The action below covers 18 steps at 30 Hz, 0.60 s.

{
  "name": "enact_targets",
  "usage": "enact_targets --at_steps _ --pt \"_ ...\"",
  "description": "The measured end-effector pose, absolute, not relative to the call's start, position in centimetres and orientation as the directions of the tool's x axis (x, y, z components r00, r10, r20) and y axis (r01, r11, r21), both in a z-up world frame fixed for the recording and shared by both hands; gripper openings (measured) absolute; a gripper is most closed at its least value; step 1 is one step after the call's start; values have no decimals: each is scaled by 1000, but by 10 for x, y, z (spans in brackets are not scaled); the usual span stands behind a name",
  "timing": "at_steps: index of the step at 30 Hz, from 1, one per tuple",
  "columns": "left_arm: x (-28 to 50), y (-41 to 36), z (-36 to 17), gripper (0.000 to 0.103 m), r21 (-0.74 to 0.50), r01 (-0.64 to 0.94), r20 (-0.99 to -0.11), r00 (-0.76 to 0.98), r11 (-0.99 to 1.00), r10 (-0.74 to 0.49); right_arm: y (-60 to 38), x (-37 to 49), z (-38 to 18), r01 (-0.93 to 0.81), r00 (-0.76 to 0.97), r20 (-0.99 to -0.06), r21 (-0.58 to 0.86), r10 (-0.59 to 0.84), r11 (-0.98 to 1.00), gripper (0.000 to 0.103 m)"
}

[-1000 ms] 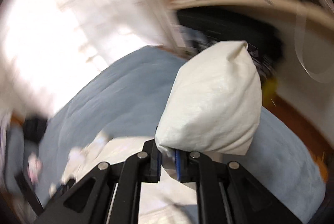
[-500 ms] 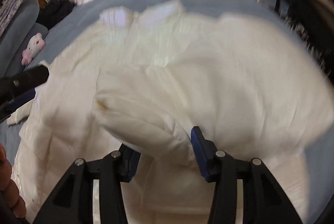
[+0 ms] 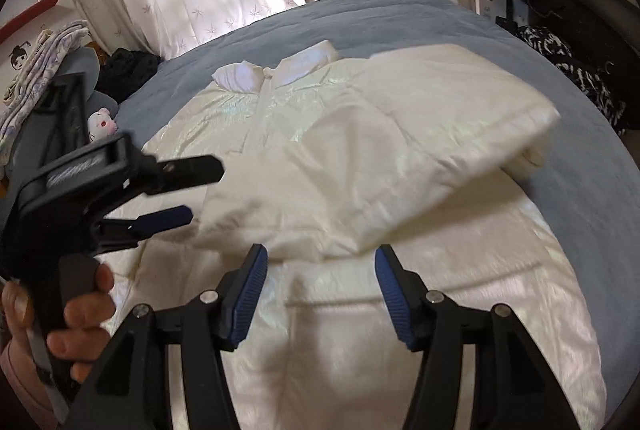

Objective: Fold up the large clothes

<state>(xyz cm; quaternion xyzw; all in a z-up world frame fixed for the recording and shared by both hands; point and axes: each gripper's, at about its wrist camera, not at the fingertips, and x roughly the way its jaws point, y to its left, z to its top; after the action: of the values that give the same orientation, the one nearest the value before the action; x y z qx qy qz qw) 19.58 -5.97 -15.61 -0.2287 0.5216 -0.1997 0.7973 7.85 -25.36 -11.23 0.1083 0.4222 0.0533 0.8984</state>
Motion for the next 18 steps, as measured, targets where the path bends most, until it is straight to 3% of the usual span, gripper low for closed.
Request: enact_targets --at_steps 6,7,8,10,14,18 --pt "199 -70 -178 84 -572 52 -761 340 819 -553 -268 73 -131 23 609 -757 315 236 949 56" --pt "200 -73 -180 77 -565 49 -766 341 824 -545 -270 75 -135 29 600 -760 331 248 943 56" --pt "199 -77 -179 48 -567 62 -758 350 821 -550 -271 76 -138 34 594 -763 342 256 939 56" --pt "201 -88 -179 15 -571 92 -758 324 816 -567 -273 77 -141 41 590 -762 358 267 933 56" --pt "203 -119 -139 7 -422 223 -775 415 879 -477 -273 77 -142 41 590 -760 365 272 930 56" --pt "205 -131 -72 7 -264 334 -694 586 905 -419 -274 75 -136 40 587 -762 364 272 931 56"
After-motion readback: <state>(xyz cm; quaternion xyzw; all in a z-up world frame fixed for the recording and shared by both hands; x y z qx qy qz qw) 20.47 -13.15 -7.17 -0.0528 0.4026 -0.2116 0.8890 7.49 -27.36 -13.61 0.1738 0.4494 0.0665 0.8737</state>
